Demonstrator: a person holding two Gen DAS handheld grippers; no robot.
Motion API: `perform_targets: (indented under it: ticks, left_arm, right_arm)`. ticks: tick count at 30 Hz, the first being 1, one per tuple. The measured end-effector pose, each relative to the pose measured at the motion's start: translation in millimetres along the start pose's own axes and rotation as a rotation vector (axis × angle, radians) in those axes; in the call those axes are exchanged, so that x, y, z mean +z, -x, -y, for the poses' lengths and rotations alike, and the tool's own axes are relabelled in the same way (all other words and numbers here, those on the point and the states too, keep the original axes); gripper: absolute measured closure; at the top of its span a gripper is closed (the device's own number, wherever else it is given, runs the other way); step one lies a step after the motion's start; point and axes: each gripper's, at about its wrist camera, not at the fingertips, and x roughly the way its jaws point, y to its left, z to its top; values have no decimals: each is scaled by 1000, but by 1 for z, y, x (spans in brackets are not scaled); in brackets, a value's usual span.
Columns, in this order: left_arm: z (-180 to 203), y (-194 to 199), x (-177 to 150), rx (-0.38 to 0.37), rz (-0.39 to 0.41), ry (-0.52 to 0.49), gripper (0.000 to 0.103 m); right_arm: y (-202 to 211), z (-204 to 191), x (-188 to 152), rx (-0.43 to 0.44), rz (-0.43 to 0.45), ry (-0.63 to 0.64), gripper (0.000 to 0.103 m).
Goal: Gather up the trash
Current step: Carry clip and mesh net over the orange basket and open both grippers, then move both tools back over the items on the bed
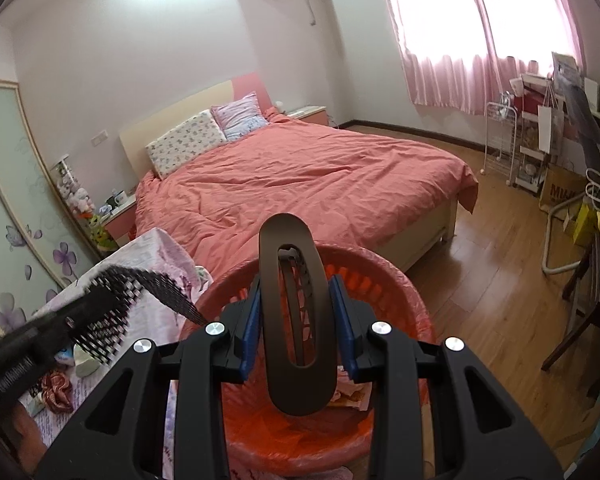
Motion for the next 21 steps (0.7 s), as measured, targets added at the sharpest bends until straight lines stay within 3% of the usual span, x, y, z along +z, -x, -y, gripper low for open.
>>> perform_targets:
  ticks: [3, 7, 10, 16, 21]
  left_arm:
    - [1, -21, -3, 4, -39, 1, 93]
    - [-3, -39, -10, 28, -73, 4, 67]
    - [-15, -43, -17, 62, -95, 18, 62]
    - [-45, -28, -24, 151, -98, 27, 56]
    - [-74, 7, -37, 253, -72, 12, 46]
  right_arm:
    - [-6, 4, 3, 4, -7, -14, 70]
    - [-15, 10, 4, 30, -36, -48, 65]
    - [-17, 9, 1, 27, -50, -50, 53]
    - [-9, 2, -4, -8, -54, -5, 52]
    - [-3, -8, 0, -24, -48, 33, 52]
